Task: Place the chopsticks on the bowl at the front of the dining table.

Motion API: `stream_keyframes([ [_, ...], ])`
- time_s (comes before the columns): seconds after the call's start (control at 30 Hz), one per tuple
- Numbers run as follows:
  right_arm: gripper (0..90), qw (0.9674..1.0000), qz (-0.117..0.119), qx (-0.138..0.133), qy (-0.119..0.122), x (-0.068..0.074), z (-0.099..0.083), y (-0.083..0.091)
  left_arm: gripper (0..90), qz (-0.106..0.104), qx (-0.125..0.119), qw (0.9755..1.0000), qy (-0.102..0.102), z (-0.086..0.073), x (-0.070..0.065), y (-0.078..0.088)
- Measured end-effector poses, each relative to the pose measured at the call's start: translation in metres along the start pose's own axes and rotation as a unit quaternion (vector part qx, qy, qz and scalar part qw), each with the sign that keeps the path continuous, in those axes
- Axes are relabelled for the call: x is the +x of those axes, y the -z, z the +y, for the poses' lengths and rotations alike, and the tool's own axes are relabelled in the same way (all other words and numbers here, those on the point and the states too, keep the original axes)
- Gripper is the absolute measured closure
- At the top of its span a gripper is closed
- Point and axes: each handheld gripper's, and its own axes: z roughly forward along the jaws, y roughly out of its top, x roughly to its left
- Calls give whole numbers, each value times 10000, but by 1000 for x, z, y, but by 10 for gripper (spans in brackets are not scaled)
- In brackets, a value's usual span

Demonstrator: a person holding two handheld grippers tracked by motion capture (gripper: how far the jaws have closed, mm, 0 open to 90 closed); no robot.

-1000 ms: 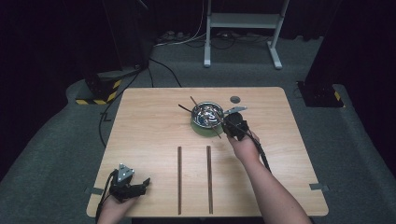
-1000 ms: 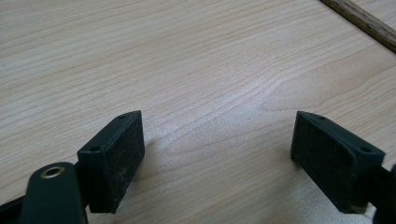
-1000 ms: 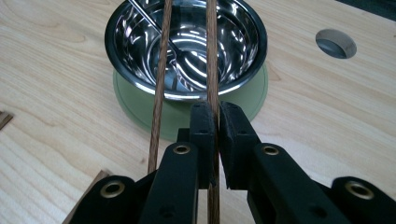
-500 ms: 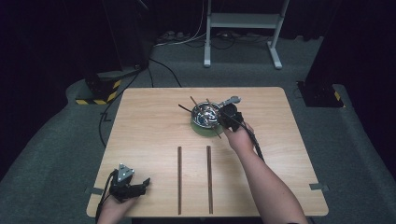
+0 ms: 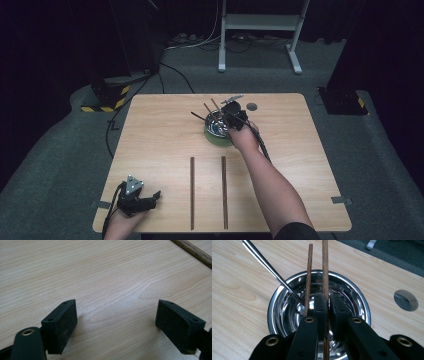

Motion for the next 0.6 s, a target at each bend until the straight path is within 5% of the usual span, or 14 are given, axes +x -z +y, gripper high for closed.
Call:
stream_keyframes([
  [0.6,838,9997,-64,235,-58,1,13,-31,174,-2,-3,10000,-25,0,0,0],
])
